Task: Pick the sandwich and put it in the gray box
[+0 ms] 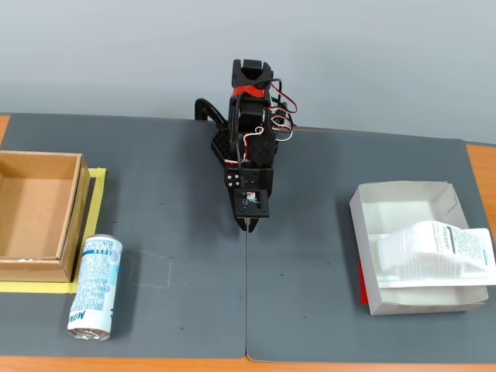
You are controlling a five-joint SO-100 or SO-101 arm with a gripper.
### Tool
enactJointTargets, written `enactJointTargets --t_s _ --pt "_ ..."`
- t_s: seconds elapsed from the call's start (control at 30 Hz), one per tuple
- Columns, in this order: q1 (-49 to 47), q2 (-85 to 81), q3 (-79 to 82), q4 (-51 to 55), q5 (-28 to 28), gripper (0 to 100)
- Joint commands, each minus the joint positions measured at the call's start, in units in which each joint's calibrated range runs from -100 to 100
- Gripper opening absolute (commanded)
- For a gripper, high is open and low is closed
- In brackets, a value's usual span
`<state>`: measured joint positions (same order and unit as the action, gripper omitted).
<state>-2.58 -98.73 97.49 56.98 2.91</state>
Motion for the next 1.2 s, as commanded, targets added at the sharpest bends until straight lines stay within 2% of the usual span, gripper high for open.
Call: enactJointTargets --t_s 0.0,1.17 --pt "0.2 -0.5 -0.1 0.3 -0.1 2" --pt "0.1 -0.5 0.0 0.0 0.1 2"
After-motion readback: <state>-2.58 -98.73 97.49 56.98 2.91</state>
